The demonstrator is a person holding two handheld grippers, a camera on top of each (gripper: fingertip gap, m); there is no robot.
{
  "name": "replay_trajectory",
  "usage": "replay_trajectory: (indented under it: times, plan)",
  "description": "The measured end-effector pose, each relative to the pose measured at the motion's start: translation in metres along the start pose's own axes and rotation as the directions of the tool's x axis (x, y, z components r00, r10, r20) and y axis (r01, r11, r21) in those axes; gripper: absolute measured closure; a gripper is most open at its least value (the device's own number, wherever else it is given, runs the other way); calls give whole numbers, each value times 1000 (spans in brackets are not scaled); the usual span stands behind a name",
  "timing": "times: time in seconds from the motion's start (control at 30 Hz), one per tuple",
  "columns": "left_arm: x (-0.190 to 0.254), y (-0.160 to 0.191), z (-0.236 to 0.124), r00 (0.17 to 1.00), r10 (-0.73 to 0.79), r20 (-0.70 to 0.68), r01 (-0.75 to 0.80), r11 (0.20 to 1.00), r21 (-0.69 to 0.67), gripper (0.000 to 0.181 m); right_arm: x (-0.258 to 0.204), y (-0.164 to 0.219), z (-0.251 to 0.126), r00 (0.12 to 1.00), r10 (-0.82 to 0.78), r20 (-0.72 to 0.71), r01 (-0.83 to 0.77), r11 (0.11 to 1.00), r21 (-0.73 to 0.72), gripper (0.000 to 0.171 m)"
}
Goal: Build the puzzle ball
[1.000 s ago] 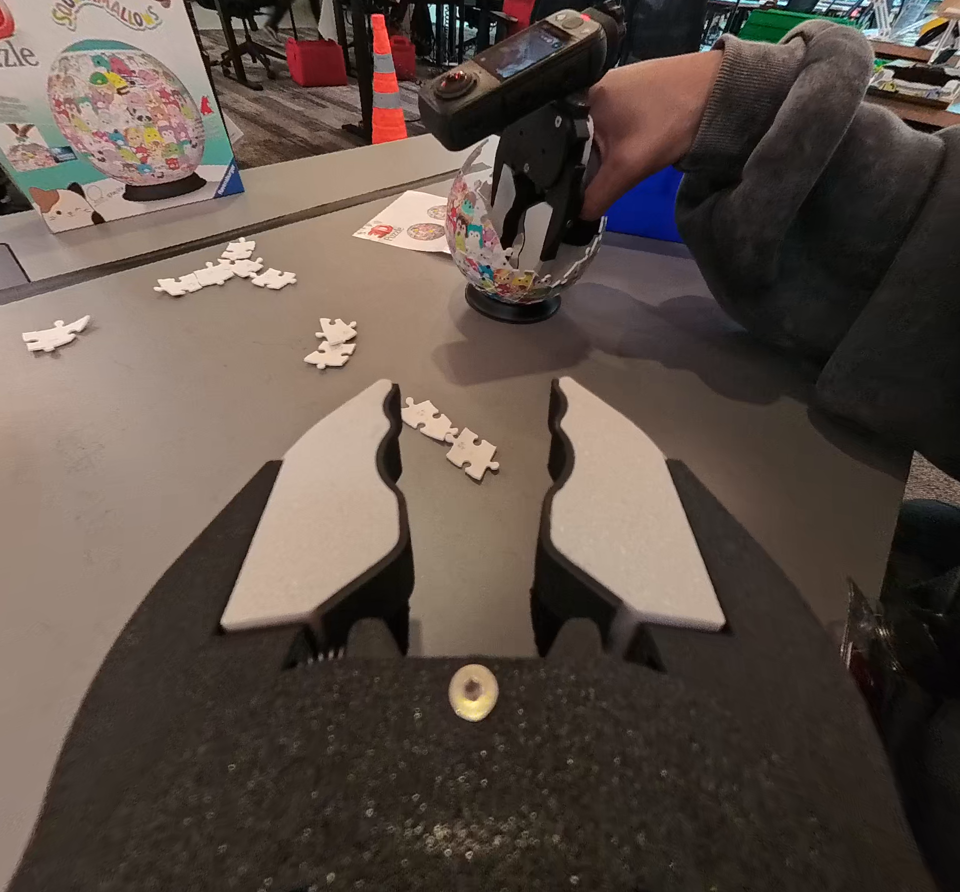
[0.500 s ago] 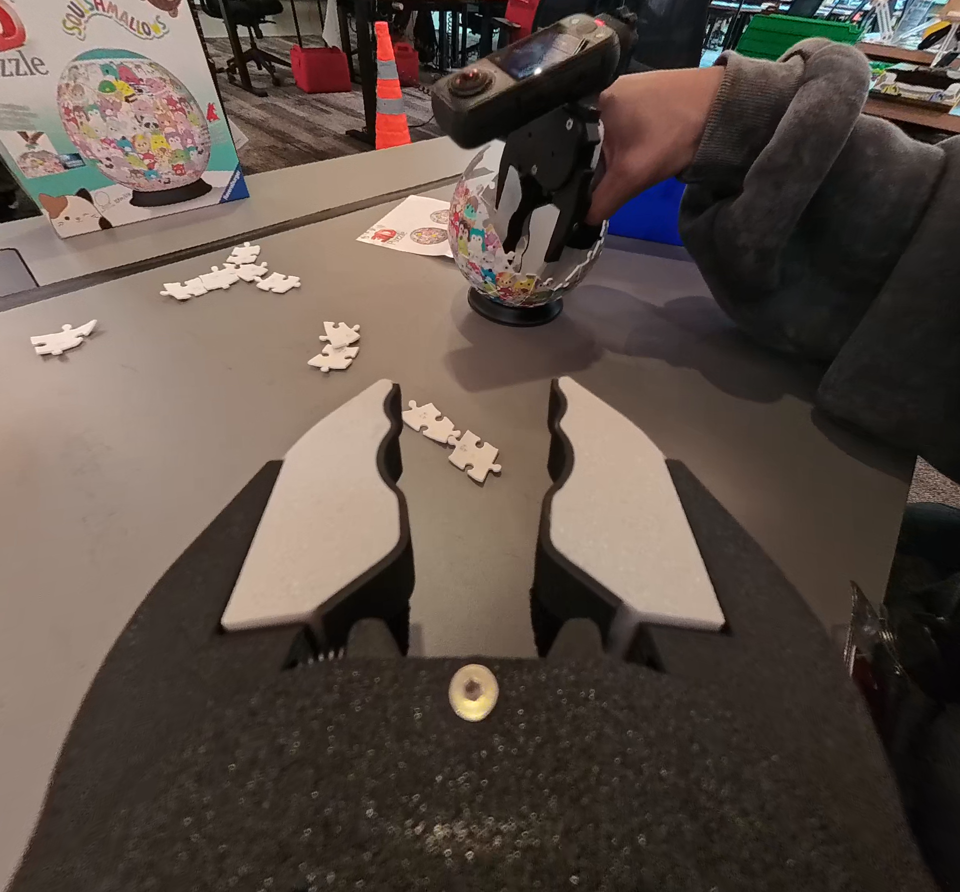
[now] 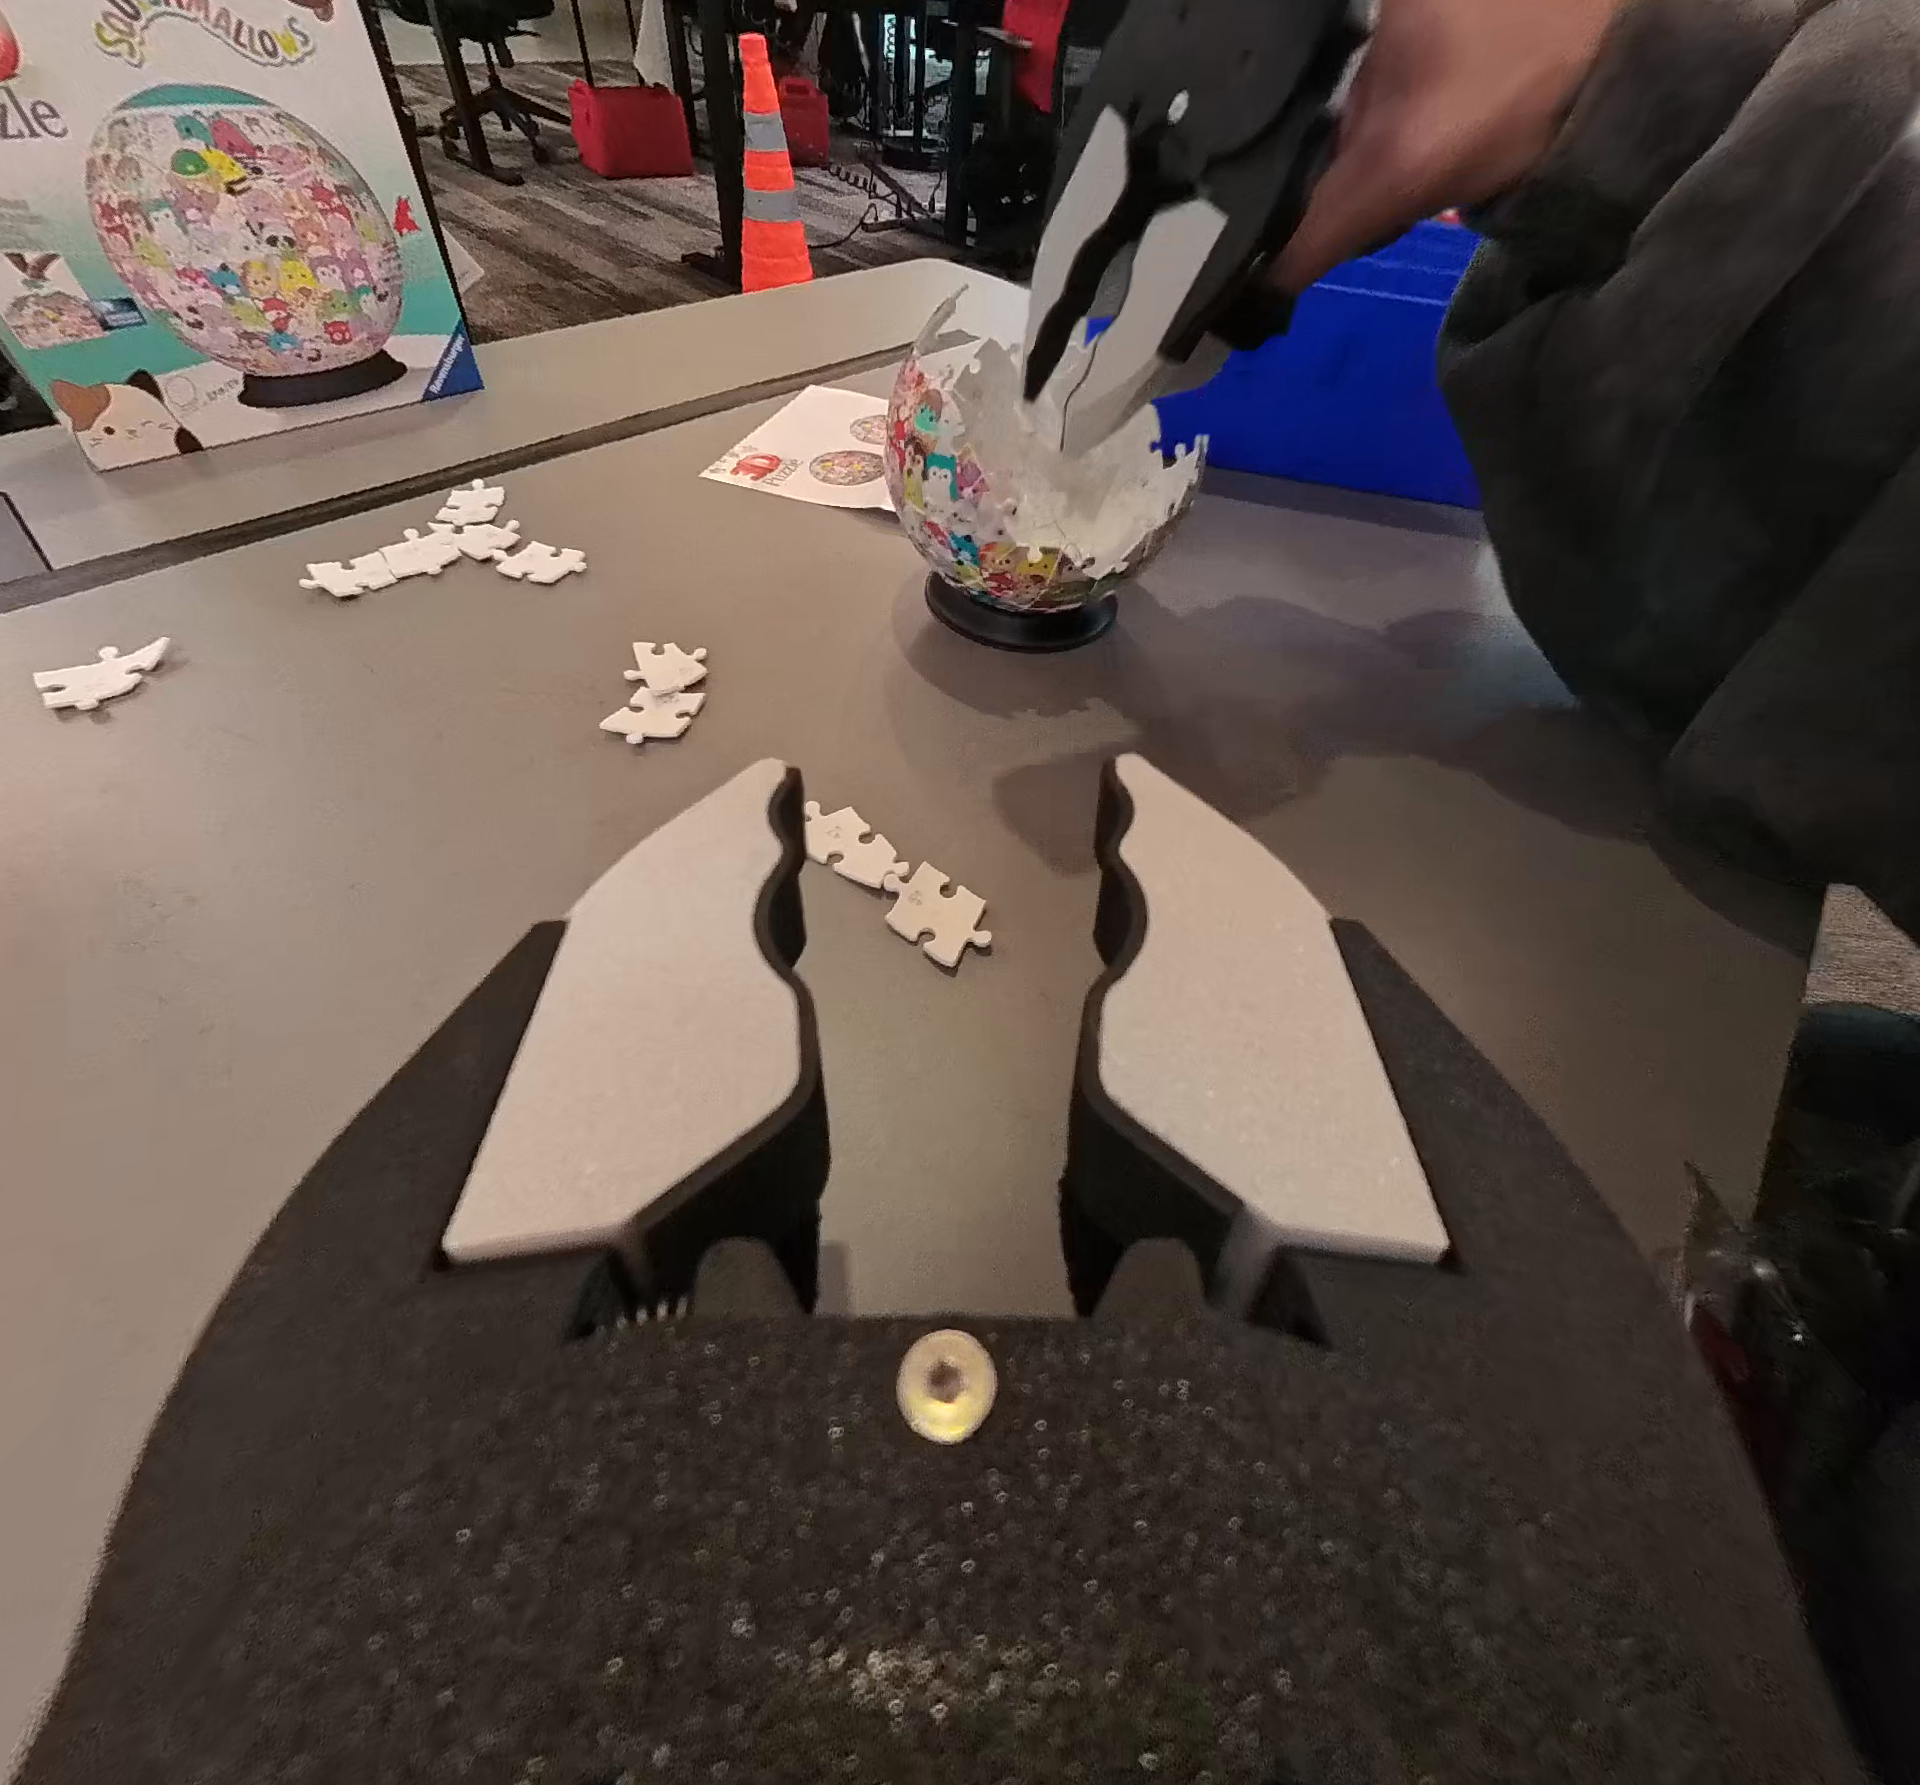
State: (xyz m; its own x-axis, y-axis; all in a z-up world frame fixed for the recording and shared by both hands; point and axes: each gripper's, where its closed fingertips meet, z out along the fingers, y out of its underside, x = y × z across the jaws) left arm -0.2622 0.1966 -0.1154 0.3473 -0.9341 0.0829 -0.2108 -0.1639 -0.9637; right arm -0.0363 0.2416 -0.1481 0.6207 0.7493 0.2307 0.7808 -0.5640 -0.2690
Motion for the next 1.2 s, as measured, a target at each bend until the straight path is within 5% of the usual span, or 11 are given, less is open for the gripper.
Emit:
replay_trajectory:
  times: [0.2, 0.33, 0.5, 0.67, 0.7, 0.73, 0.87, 1.07, 1.2]
  plan:
    - [25, -11, 14, 947, -268, -177, 271, 963, -6, 131, -61, -59, -69, 991, -135, 8, 126, 939, 320, 141]
    - [54, -20, 24, 795, -497, -349, 504, 860, -76, 133, -104, -78, -83, 981, -192, -25, 184, 884, 430, 141]
    - [75, -27, 20, 640, -612, -464, 630, 764, -137, 134, -142, -80, -81, 973, -218, -70, 225, 848, 479, 141]
    - [91, -20, 19, 644, -611, -461, 605, 775, -182, 137, -182, -85, -73, 956, -272, -108, 290, 832, 473, 141]
    - [94, -16, 18, 651, -607, -455, 595, 781, -190, 146, -189, -86, -72, 950, -289, -116, 309, 827, 470, 141]
    - [96, -13, 17, 654, -603, -458, 587, 786, -196, 176, -195, -87, -71, 946, -299, -124, 321, 823, 469, 144]
    - [98, -5, 13, 690, -568, -449, 536, 817, -210, 180, -204, -82, -72, 948, -297, -116, 315, 809, 496, 141]
    - [97, -4, 0, 865, -266, -425, 234, 964, -127, 179, -202, -69, -104, 968, -206, 141, 65, 754, 654, 146]
    - [110, -6, -7, 903, -70, -423, 38, 996, -84, 179, -218, -77, -102, 958, -240, 158, 76, 742, 667, 147]
